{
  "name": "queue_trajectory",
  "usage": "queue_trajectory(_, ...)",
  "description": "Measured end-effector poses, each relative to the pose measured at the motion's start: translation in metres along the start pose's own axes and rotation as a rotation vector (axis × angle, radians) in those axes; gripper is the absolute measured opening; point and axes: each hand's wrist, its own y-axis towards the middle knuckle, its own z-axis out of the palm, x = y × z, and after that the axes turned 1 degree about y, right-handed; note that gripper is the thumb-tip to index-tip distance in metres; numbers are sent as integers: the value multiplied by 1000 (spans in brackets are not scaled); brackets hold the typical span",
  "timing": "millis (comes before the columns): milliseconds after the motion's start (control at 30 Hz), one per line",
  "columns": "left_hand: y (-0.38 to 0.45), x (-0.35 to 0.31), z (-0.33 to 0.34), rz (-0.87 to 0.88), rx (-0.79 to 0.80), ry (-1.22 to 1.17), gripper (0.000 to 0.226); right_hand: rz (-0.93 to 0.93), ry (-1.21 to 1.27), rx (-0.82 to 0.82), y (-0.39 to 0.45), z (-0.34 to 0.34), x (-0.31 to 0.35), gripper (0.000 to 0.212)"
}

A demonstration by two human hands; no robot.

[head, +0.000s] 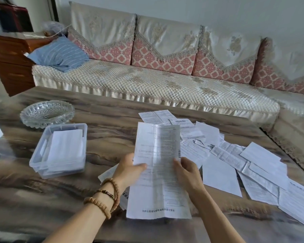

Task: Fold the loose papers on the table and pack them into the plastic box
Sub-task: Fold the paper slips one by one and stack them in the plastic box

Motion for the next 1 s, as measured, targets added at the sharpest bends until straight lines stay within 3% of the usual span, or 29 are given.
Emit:
queue_trajectory(67, 7, 3, 3, 33, -42, 33, 17, 36, -290, -213, 33, -9, -8, 53)
queue_trajectory(133, 13, 6, 3, 31, -55, 46, 20, 213, -429, -454, 64, -20, -9, 72)
queue_trajectory(267, 22, 10, 3, 21, -99, 20, 25, 447, -461, -468, 103, -14, -1, 95)
queue_trajectory(367, 25, 10, 3, 45, -109, 39, 26, 464, -504, -455, 121, -6, 3, 81)
queue_trajectory(500, 28, 10, -1, 31, -101, 18, 24, 432, -262, -506, 132, -13, -6, 52)
queue_trajectory(600, 25, 9, -6, 28, -101, -48, 22, 333, -70, -499, 122, -26, -15, 53)
queue_trajectory(767, 15, 1, -36, 14, -183, -313, 14, 189, 356, -405, 68, -17, -5, 35)
queue_trajectory(867, 7, -1, -54, 16, -224, -373, 15, 86, 252, -233, 19, 6, -5, 32)
queue_trajectory(1000, -10, 0, -74, 47, -272, -374, 17, 9, -287, 8, -15, 30, -28, 26)
